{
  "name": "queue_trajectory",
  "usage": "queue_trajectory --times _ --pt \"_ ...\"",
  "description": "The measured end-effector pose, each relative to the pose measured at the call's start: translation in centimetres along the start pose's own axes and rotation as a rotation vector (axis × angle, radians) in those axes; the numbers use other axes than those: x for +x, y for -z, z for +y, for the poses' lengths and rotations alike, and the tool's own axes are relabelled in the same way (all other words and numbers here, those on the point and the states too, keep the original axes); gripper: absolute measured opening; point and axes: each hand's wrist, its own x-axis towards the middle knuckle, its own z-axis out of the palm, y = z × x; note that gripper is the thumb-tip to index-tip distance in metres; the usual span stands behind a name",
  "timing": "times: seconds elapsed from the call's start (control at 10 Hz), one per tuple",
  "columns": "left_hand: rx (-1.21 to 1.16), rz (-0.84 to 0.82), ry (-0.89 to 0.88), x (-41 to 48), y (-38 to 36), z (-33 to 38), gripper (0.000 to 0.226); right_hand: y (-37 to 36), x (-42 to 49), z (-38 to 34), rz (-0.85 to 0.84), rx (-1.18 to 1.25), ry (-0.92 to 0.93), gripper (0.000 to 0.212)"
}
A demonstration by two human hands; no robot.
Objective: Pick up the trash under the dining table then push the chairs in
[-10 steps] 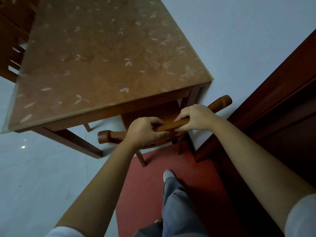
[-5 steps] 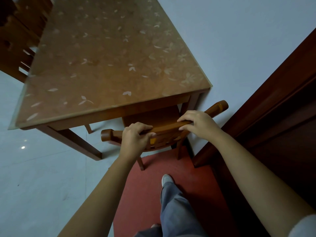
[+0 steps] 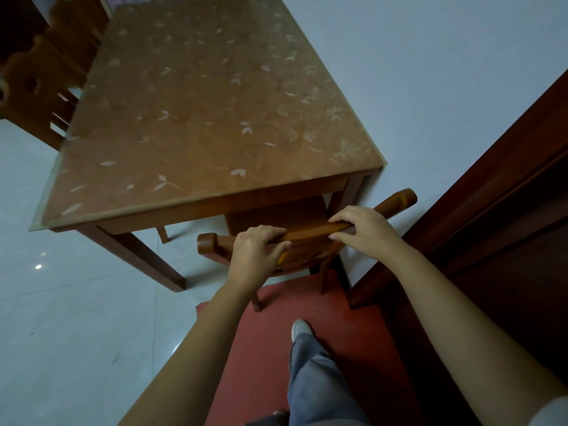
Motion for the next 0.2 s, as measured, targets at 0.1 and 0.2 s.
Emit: queue_trajectory --times 0.1,0.2 --pt "0.116 0.082 -0.033 -1.9 1.3 -0.9 0.035 -1.0 -1.3 -2.0 0.101 0.002 0.031 0.035" --pt "0.214 0.214 0.009 -4.5 3.6 -2.2 0.043 -2.7 -2.4 -5.1 0.258 -0.027 0.093 0.033"
